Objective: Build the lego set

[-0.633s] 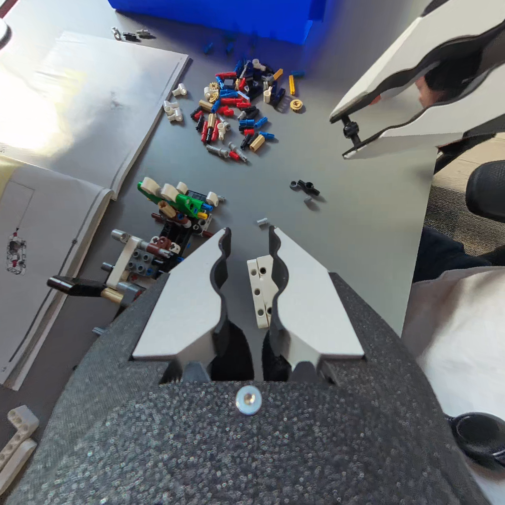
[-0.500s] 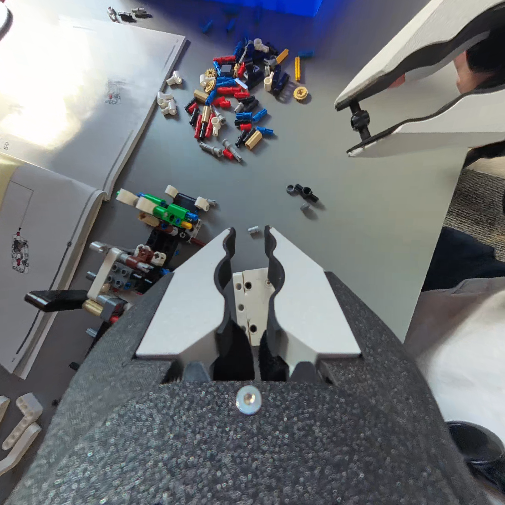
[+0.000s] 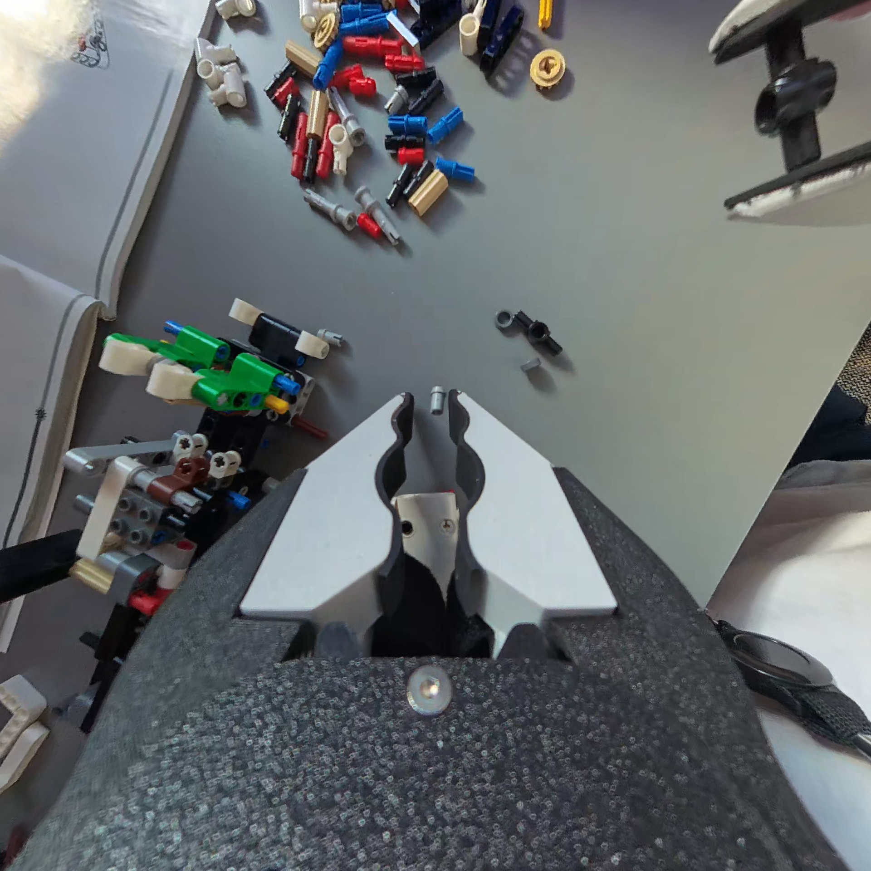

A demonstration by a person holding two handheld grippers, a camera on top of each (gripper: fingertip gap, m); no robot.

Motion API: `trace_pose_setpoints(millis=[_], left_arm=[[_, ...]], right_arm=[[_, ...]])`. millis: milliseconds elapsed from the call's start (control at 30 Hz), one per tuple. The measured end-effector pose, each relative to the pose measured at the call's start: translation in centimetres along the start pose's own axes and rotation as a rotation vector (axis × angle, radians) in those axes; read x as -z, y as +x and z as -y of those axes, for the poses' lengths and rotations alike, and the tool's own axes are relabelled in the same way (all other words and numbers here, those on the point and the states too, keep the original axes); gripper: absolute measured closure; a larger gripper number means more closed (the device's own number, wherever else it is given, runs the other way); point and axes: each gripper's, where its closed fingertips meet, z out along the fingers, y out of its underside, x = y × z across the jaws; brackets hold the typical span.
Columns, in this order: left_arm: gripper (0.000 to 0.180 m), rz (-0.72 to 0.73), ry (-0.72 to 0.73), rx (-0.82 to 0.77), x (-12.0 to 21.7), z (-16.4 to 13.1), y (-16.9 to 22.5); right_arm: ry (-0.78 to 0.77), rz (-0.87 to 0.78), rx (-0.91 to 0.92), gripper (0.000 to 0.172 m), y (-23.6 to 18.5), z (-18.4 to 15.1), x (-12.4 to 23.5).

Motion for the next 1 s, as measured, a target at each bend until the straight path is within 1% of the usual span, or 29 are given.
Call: trace_pose_setpoints(millis=[67,133,233,367,467,633,767,900,1000], left_arm=[[0.175,0.006,0.000,-0.019,-0.1,0.1,-0.1],[0.176,0.011,0.001,-0.047,-0.2,0.2,-0.1],[0.174,-0.011,0.013,-0.058,-0.2,0.3,0.2],[0.170,0.004,0.027,-0.082,0.4,0.2,-0.2],[0.168,-0.031,0.033,-0.119,1.0,0.0,0.1],[0.165,-0.213,0.105,-0.229,2.6,0.3,0.9],[0.164,-0.235,0.073,-0.353,2.6,0.1,-0.3],[0.167,-0.278,0.023,-0.484,2.2,-0.4,-0.1],[0.168,-0.300,-0.017,-0.548,1.8,-0.7,0.0]], right_arm=[[-0.007,0.005,0.001,0.149,-0.1,-0.1,-0.1],[-0.018,0.000,0.012,0.149,-0.1,-0.2,-0.2],[-0.025,-0.001,0.015,0.149,-0.1,-0.3,-0.3],[-0.007,0.000,-0.005,0.149,0.1,-0.1,-0.1],[-0.005,0.001,-0.011,0.149,0.1,-0.1,-0.1],[-0.006,0.004,-0.007,0.149,0.1,-0.1,-0.1],[0.001,0.004,-0.012,0.149,0.1,0.0,0.0],[0.007,0.004,-0.017,0.149,0.1,0.1,0.1],[0.010,0.005,-0.022,0.149,0.1,0.1,0.1]])
